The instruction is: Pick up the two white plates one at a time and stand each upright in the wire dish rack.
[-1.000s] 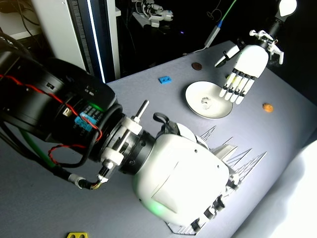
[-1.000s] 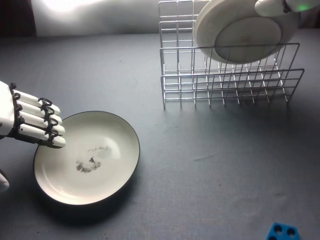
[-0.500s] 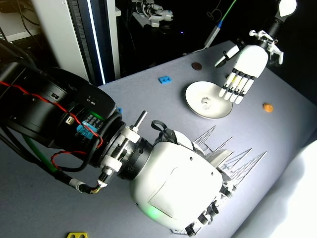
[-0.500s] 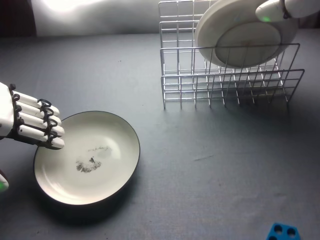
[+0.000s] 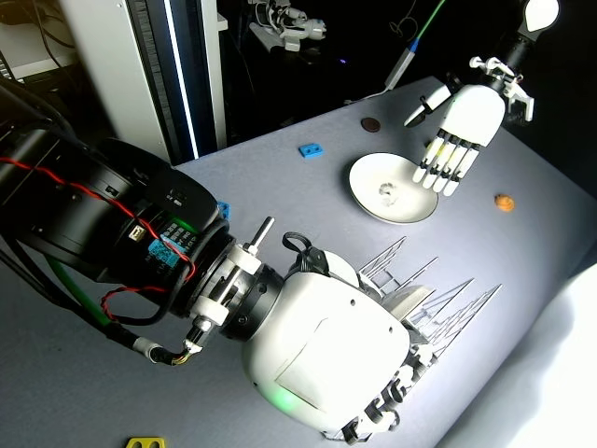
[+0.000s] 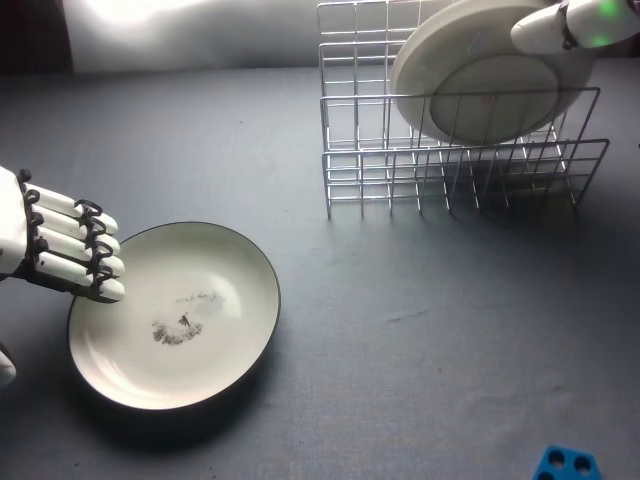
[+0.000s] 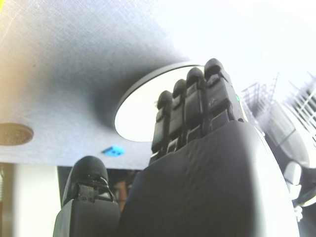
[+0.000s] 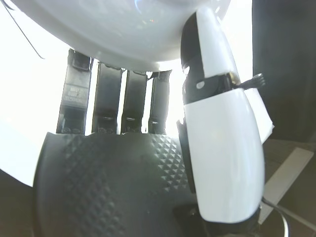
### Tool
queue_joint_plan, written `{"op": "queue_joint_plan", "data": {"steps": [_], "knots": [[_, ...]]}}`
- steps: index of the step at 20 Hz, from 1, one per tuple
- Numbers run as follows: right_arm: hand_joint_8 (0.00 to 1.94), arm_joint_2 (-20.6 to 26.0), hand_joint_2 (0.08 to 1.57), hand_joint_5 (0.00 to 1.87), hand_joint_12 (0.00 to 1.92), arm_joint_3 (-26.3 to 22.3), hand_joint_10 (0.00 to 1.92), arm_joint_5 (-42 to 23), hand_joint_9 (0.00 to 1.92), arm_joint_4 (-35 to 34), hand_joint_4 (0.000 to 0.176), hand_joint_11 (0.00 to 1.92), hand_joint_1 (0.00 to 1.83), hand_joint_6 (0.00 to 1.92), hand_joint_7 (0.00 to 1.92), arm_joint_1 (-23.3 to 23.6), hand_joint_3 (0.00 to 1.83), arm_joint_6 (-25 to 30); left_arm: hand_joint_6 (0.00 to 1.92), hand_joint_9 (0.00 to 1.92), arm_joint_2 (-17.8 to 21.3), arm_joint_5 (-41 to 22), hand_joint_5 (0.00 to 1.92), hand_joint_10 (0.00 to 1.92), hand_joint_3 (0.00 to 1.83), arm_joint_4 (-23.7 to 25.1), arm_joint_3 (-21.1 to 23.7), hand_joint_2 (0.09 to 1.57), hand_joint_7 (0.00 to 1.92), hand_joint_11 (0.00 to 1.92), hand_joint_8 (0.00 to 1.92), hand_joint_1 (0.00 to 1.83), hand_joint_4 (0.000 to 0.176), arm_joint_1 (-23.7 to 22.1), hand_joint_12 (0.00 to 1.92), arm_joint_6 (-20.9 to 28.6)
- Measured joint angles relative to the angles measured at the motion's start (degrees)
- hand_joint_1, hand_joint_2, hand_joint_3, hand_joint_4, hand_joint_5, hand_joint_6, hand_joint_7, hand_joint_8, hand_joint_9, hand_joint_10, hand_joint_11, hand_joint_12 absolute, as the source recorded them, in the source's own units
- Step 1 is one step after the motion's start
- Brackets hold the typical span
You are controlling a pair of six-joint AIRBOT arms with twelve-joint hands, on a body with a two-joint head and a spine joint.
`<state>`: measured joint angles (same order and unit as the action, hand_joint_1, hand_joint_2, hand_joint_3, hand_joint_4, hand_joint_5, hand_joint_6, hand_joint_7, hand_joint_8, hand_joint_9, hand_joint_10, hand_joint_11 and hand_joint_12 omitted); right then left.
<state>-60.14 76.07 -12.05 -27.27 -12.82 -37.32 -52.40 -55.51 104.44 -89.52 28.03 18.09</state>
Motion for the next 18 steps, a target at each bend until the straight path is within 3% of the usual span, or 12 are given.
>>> {"op": "queue_joint_plan", "data": {"steps": [2,18], "knots": [[0.04,0.00,1.07,0.73,1.32,-0.02,0.28,-0.81,0.75,-0.11,0.000,0.35,1.12,0.28,0.88,0.00,0.00,0.07,0.00,0.06,0.00,0.00,0.11,0.00,0.00,-0.02,0.00,1.16,0.09,0.02,0.00,0.00,0.000,0.00,0.07,0.00],[0.00,0.09,1.11,0.53,1.40,0.13,0.18,-1.38,0.47,2.40,0.000,0.00,1.00,0.04,0.59,1.57,0.00,-0.39,0.00,0.07,0.00,0.20,0.11,0.00,0.00,0.15,-0.11,1.15,0.09,0.00,0.00,0.00,0.000,0.61,0.16,0.00]]}}
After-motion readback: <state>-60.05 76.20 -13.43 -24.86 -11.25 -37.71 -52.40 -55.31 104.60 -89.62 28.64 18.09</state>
